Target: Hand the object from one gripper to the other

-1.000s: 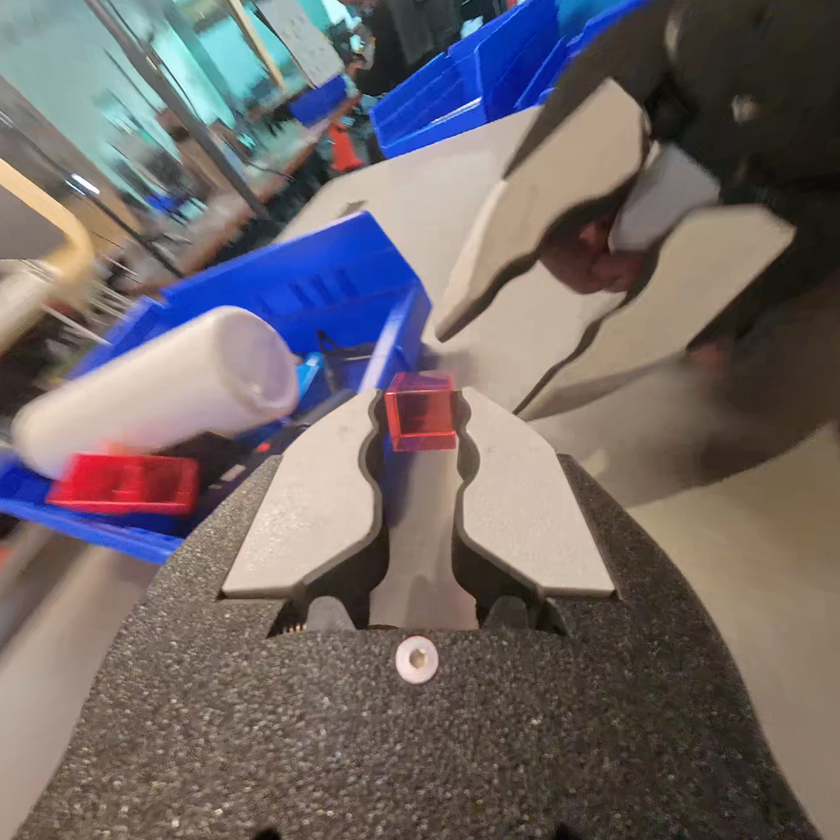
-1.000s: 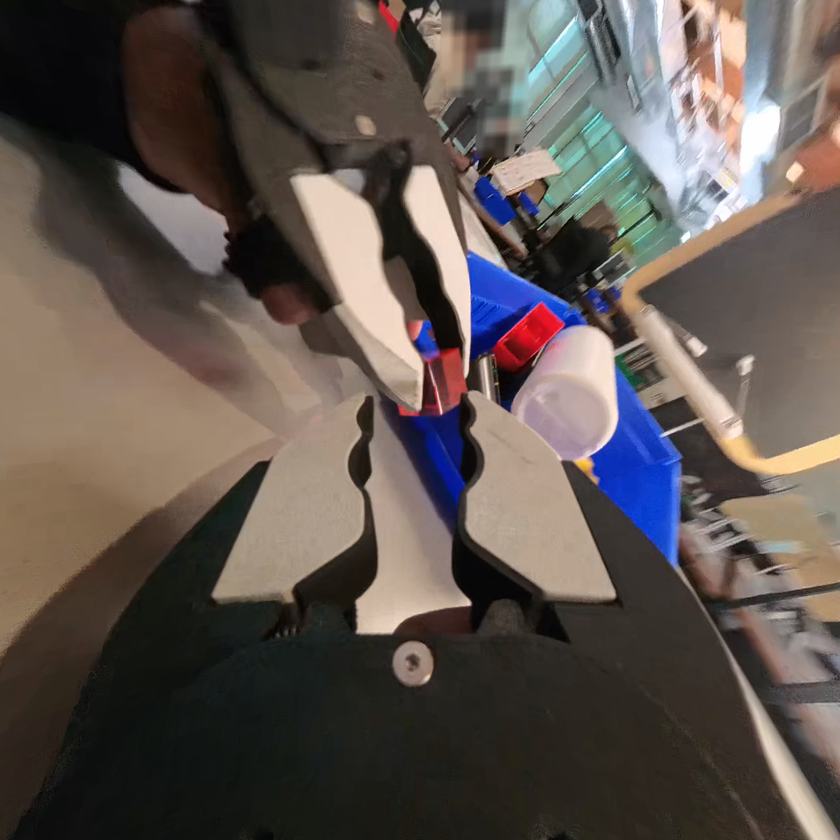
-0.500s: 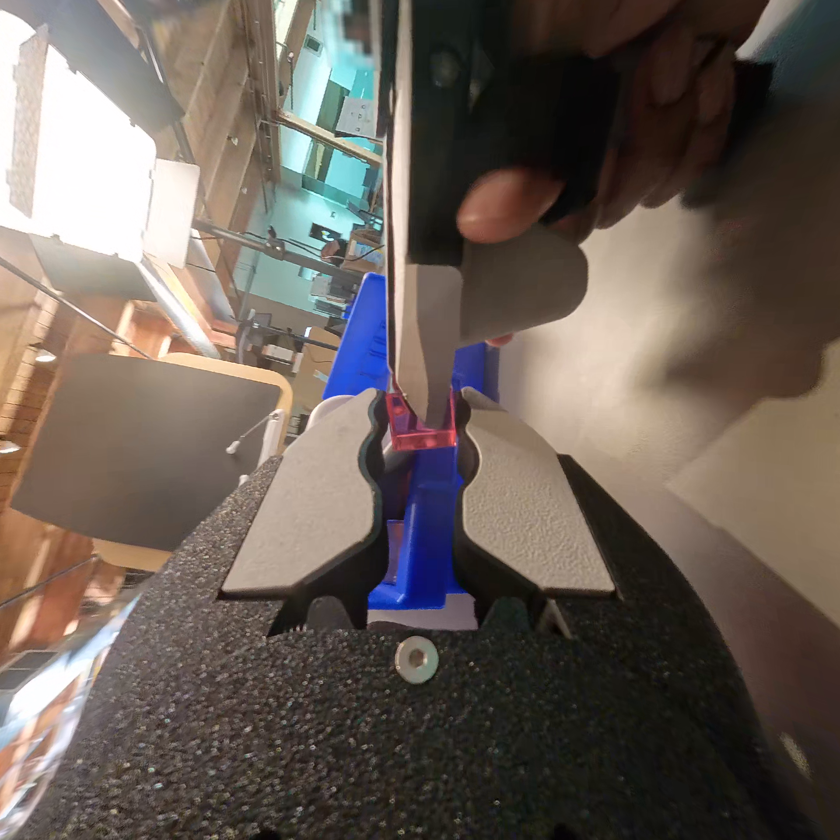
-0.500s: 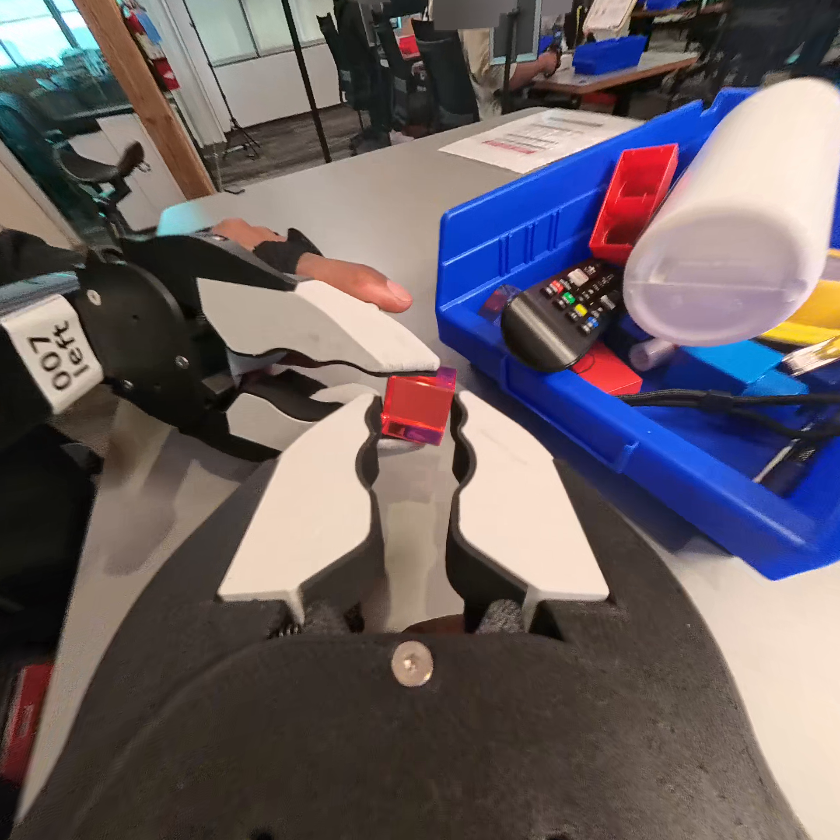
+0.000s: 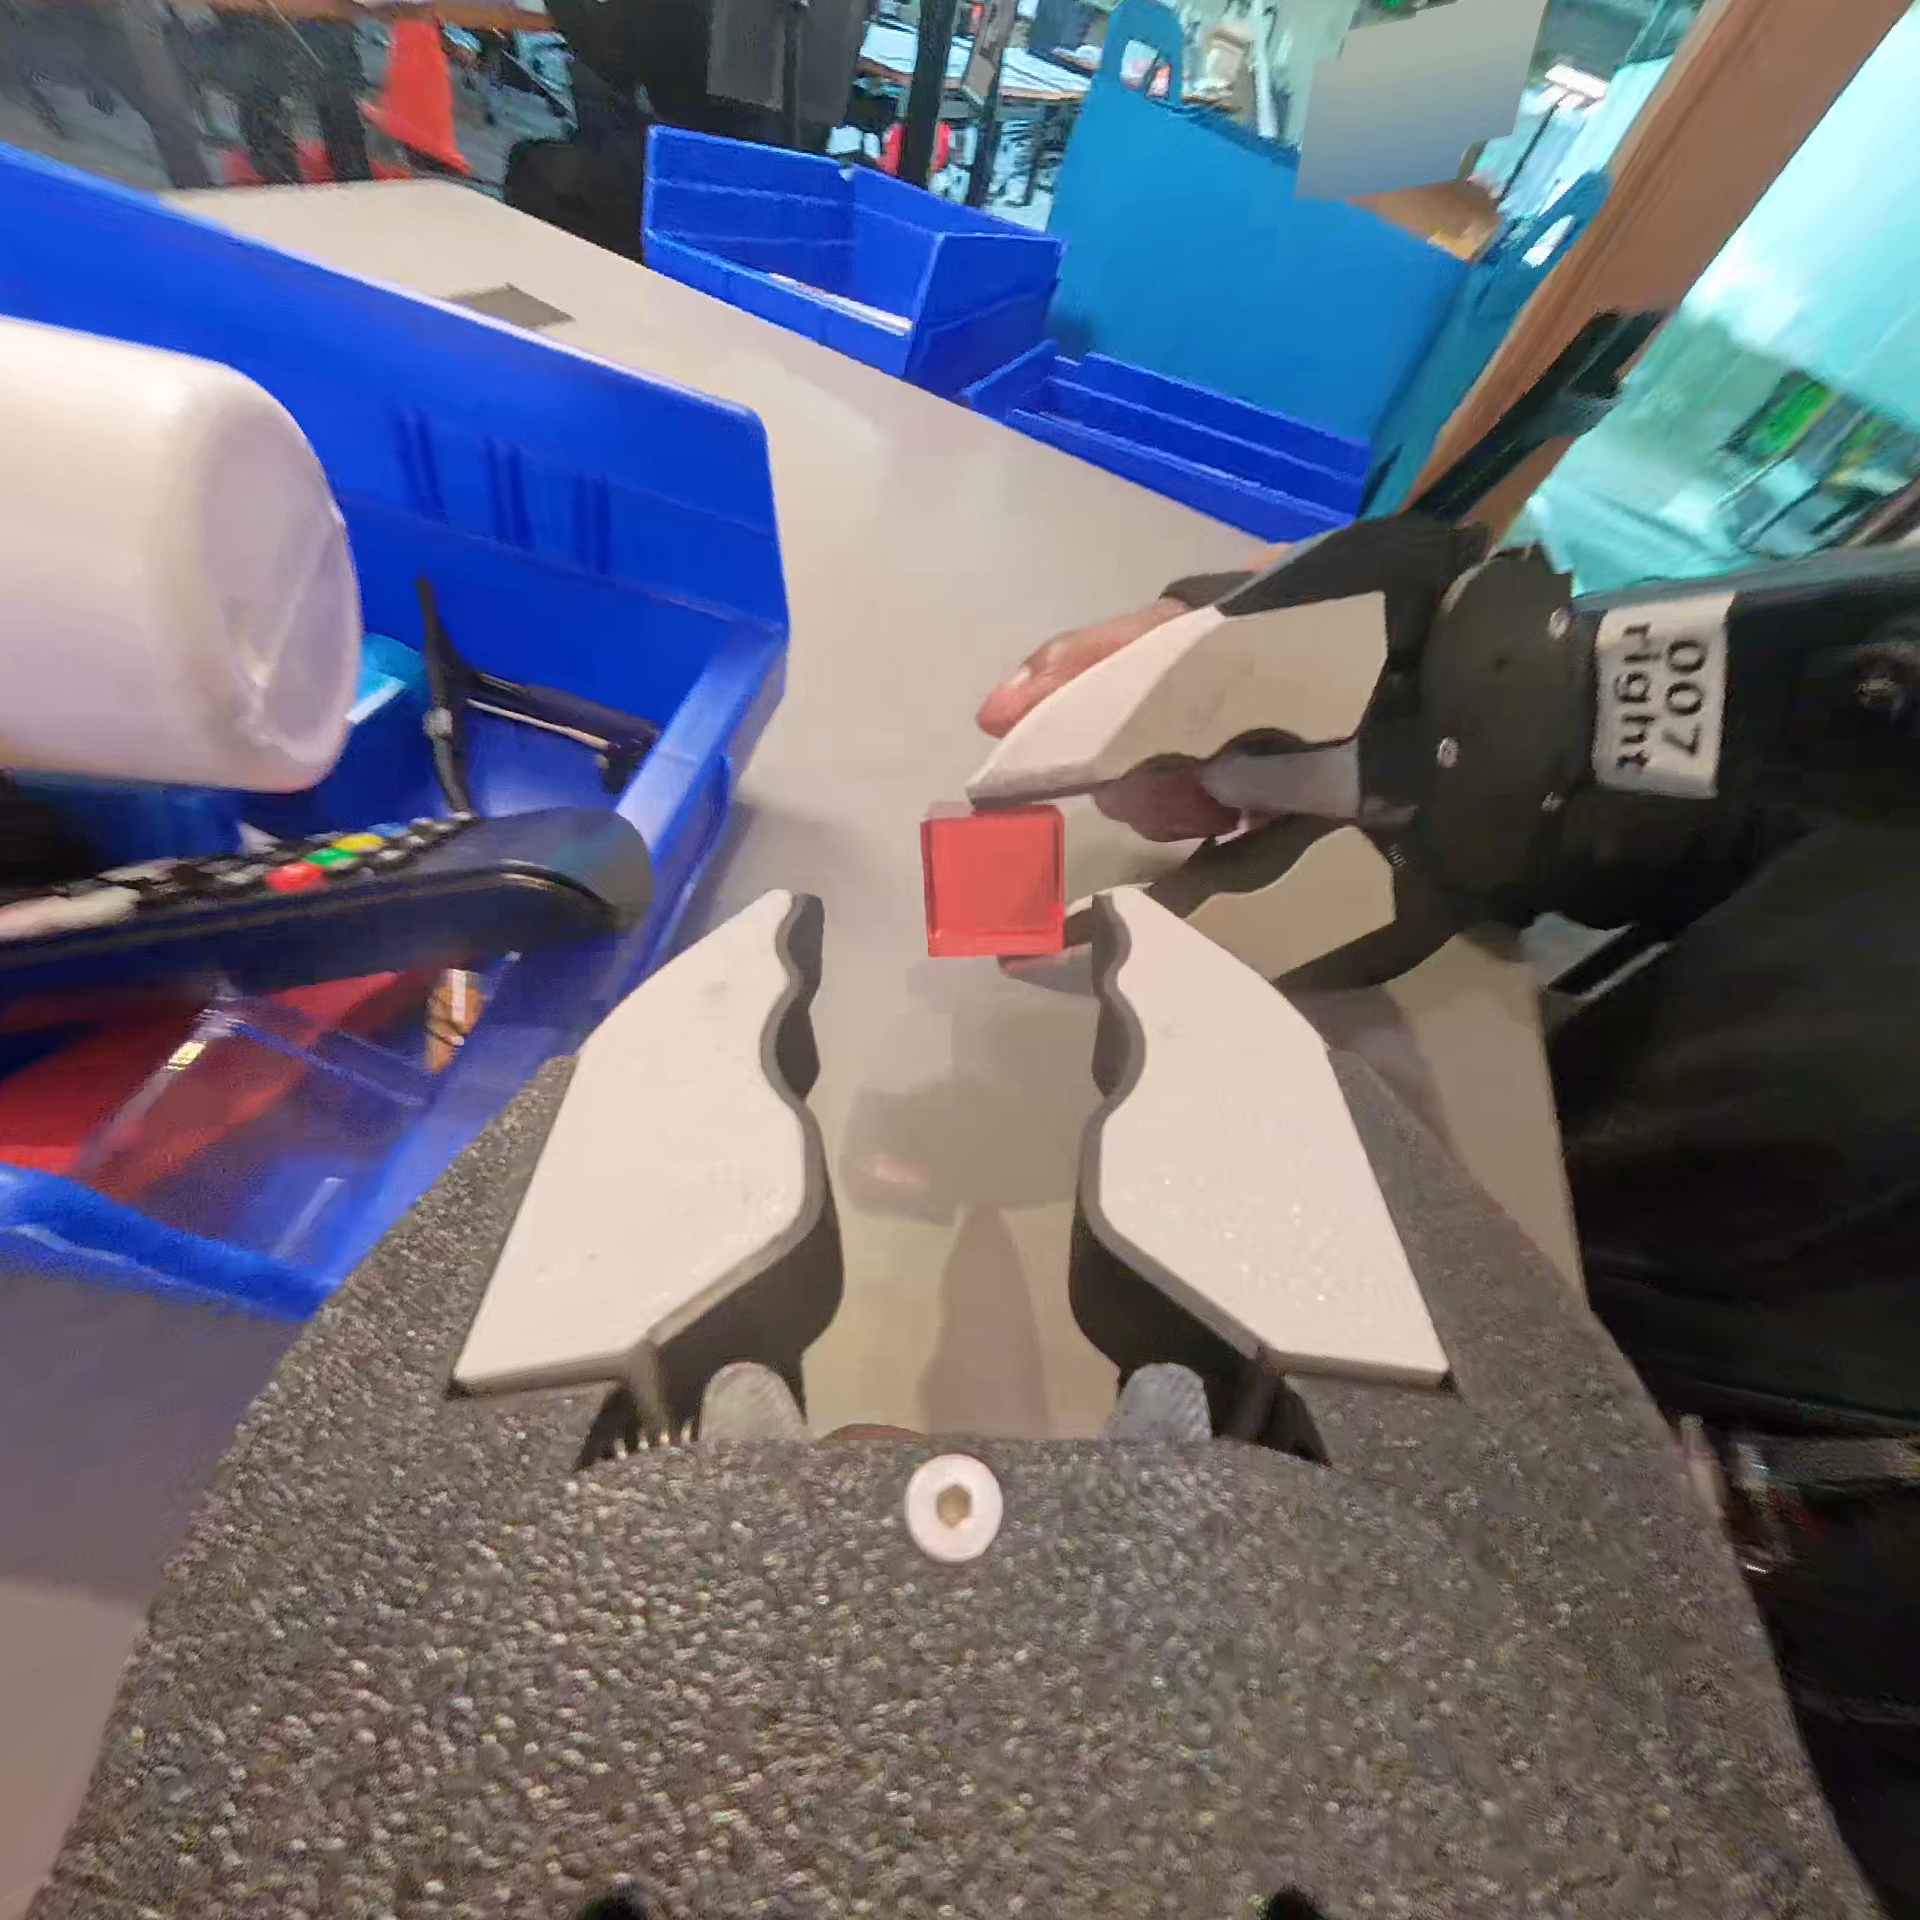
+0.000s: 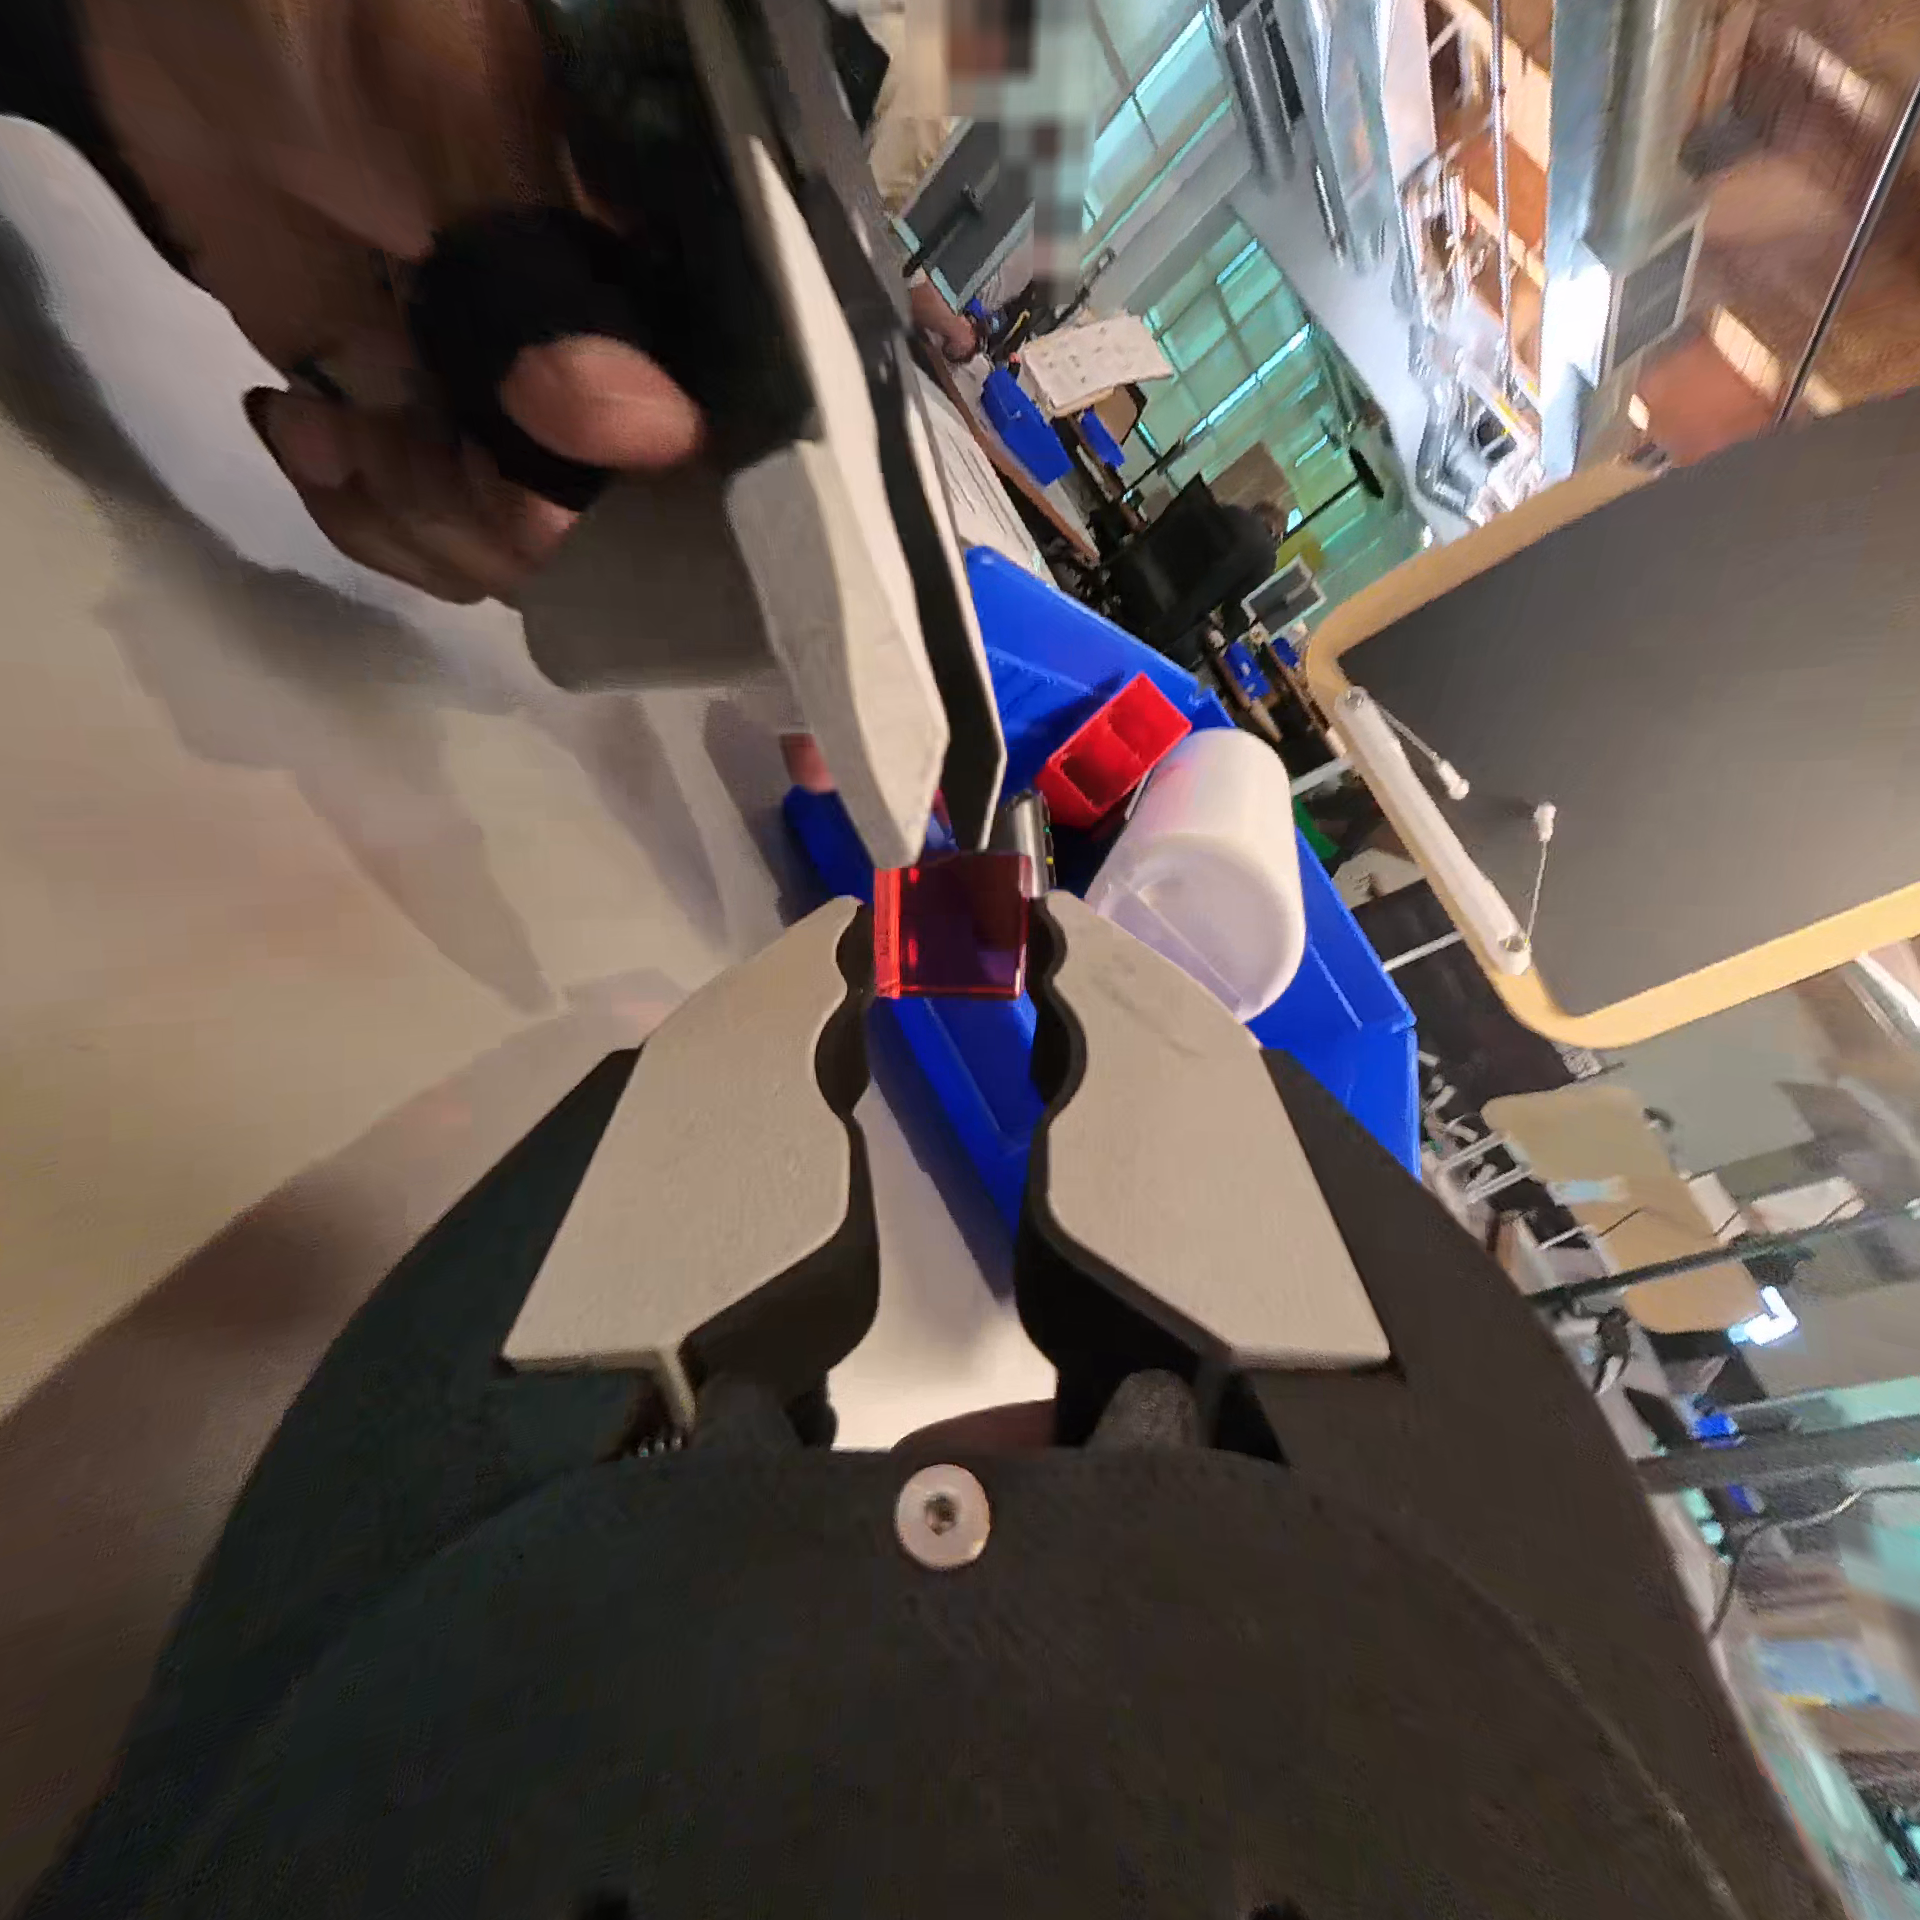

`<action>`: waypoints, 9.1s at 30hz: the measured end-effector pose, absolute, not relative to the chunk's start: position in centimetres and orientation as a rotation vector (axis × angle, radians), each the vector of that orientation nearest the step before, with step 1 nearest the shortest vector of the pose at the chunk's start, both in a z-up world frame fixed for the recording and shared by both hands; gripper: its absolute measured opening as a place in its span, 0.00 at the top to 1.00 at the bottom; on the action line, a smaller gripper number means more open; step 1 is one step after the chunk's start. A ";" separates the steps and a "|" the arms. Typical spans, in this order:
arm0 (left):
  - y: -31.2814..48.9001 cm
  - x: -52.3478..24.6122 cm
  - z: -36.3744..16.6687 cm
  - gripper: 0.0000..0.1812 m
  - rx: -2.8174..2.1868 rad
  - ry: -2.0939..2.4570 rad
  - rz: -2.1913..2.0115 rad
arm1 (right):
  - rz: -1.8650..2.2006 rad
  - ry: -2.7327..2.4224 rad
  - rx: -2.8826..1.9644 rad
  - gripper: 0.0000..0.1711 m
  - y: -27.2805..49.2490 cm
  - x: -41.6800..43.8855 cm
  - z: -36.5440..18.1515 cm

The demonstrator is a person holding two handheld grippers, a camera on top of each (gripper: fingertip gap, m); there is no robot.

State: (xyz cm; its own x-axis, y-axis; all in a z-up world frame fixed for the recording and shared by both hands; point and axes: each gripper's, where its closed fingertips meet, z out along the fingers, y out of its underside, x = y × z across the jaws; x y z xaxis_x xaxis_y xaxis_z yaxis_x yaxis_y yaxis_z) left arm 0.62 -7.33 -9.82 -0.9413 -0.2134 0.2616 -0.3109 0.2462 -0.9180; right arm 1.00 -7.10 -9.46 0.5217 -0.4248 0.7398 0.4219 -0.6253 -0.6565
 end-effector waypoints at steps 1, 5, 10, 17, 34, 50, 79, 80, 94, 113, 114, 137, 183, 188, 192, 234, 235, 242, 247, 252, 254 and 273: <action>-7.5 0.2 -10.0 0.72 0.508 -2.381 1.788 | -1.224 -0.026 -1.881 0.84 -6.9 0.7 -9.5; -7.9 -0.4 -10.4 0.85 0.430 -2.432 1.811 | -1.228 -0.098 -1.907 0.84 -6.4 0.2 -10.2; -6.9 1.8 -10.2 0.85 0.069 -3.019 1.995 | -0.962 0.052 -1.926 0.82 -6.8 0.3 -10.5; -7.4 1.0 -9.8 0.85 -0.769 -3.510 2.032 | -0.323 0.476 -1.786 0.73 -7.4 0.9 -9.6; -7.2 0.8 -10.7 0.74 0.358 -2.681 1.791 | -1.149 0.068 -1.924 0.85 -7.6 1.4 -9.8; -7.5 1.3 -11.3 0.84 0.258 -2.886 1.898 | -1.007 0.016 -1.927 0.80 -6.4 0.0 -10.6; -7.8 0.1 -10.2 0.72 0.530 -2.417 1.751 | -1.265 -0.078 -1.903 0.84 -6.6 0.6 -9.9; -8.0 -0.4 -10.5 0.72 0.535 -2.392 1.719 | -1.282 -0.113 -1.890 0.84 -6.3 0.2 -9.8; -7.0 2.3 -9.9 0.85 -0.247 -3.452 2.026 | -0.436 0.460 -1.793 0.70 -7.3 1.2 -9.6; -7.1 1.1 -12.3 0.73 0.391 -2.737 1.688 | -1.221 0.091 -1.927 0.84 -8.1 2.1 -9.8; -7.1 0.7 -12.1 0.72 0.431 -2.625 1.677 | -1.242 0.062 -1.928 0.84 -7.9 1.9 -9.9; -6.6 3.2 -9.8 0.84 0.154 -3.116 2.063 | -0.589 0.335 -1.854 0.71 -7.1 1.0 -10.4; -7.4 1.8 -9.0 0.85 -0.558 -3.553 2.099 | -0.198 0.582 -1.726 0.73 -6.8 1.1 -9.5; -8.4 0.2 -9.4 0.85 -0.937 -3.565 2.102 | -0.024 0.631 -1.714 0.74 -6.1 0.3 -10.0; -8.2 0.7 -9.9 0.84 -0.866 -3.571 2.055 | -0.252 0.571 -1.788 0.84 -6.5 1.0 -10.4; -7.8 1.3 -10.2 0.83 -0.725 -3.628 1.990 | -0.456 0.466 -1.786 0.84 -6.5 0.8 -9.6; -7.8 1.3 -10.4 0.83 -0.676 -3.592 1.979 | -0.557 0.432 -1.812 0.84 -6.7 1.1 -9.7; -7.0 1.4 -11.3 0.72 0.217 -2.909 1.809 | -1.225 0.118 -1.911 0.84 -8.0 2.0 -9.5; -7.1 0.5 -10.1 0.71 0.460 -2.430 1.777 | -1.325 -0.009 -1.919 0.84 -7.3 1.4 -9.8; -8.2 -0.7 -10.7 0.78 0.445 -2.405 1.764 | -1.344 -0.113 -1.896 0.85 -6.3 0.3 -9.8; -8.2 -0.5 -11.0 0.84 0.392 -2.503 1.803 | -1.319 -0.133 -1.894 0.85 -6.1 0.0 -10.0; -8.1 0.6 -10.0 0.84 -0.907 -3.566 2.031 | -0.286 0.509 -1.772 0.85 -6.5 0.5 -9.9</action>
